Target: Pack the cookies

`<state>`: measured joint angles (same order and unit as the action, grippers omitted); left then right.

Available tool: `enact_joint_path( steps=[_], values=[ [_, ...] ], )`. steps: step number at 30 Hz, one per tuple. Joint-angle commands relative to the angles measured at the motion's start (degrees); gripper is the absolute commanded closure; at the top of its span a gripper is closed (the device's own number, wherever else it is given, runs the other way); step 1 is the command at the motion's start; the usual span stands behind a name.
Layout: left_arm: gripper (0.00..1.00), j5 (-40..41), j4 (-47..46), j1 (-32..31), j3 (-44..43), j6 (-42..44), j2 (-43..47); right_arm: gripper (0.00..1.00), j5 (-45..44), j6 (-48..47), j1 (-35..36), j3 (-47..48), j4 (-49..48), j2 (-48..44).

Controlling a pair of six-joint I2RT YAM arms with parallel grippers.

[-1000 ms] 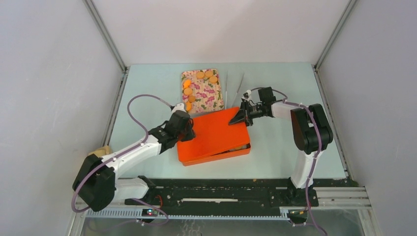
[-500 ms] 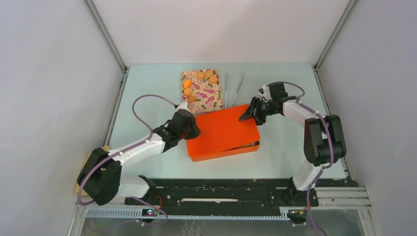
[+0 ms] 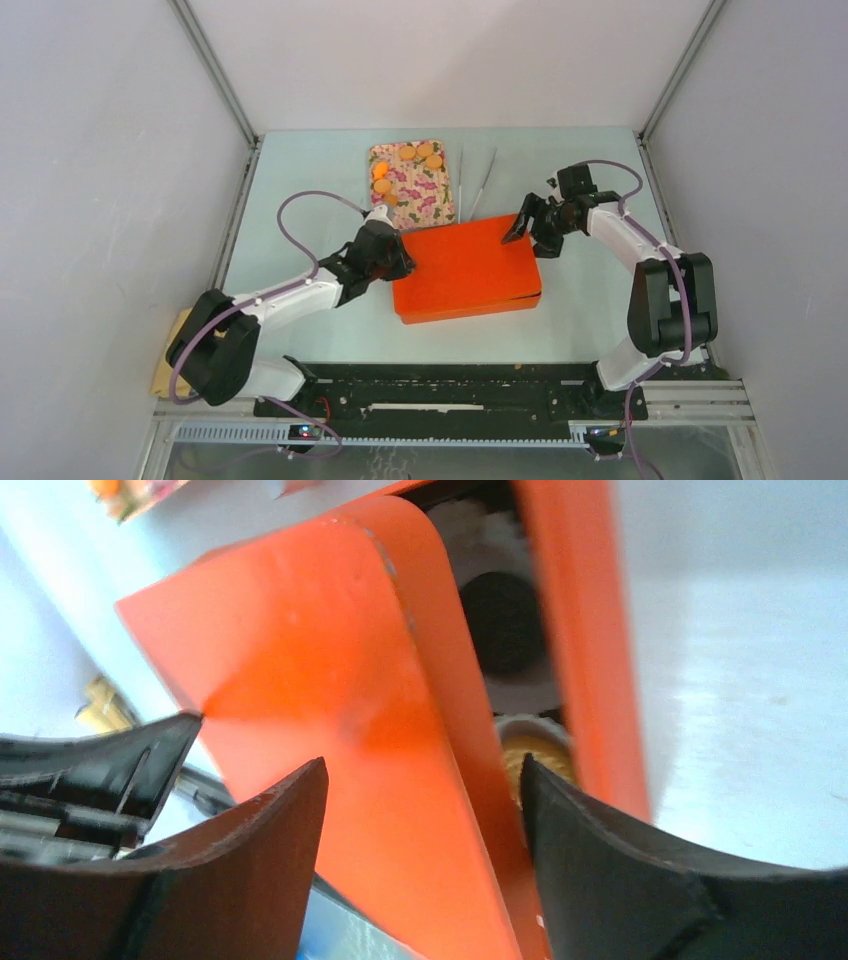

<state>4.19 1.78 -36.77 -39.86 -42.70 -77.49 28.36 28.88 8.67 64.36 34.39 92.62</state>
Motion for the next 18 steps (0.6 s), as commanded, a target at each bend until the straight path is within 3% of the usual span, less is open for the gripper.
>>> enact_joint_path(
  steps=[1,4,8,14,18],
  values=[
    [1.0,-1.7,4.4,-0.2,0.0,0.3,-3.1,0.16,-11.7,1.5,-3.2,0.5,3.8,-2.4],
    [1.0,-2.4,3.9,-0.2,-0.1,0.4,-3.8,0.01,-11.4,1.7,-3.8,0.2,3.7,-3.6],
    [1.0,-3.5,3.4,-0.2,-0.8,0.6,-5.1,0.01,-15.2,2.5,-4.2,0.2,4.2,-6.3],
    [1.0,-5.9,4.5,-0.1,-3.4,0.8,-5.6,0.35,-25.0,2.6,-4.1,0.2,6.1,-7.4],
    [1.0,6.4,16.4,1.2,-7.7,0.0,4.4,0.54,-29.9,2.0,-4.0,0.2,6.8,-5.4]
  ],
)
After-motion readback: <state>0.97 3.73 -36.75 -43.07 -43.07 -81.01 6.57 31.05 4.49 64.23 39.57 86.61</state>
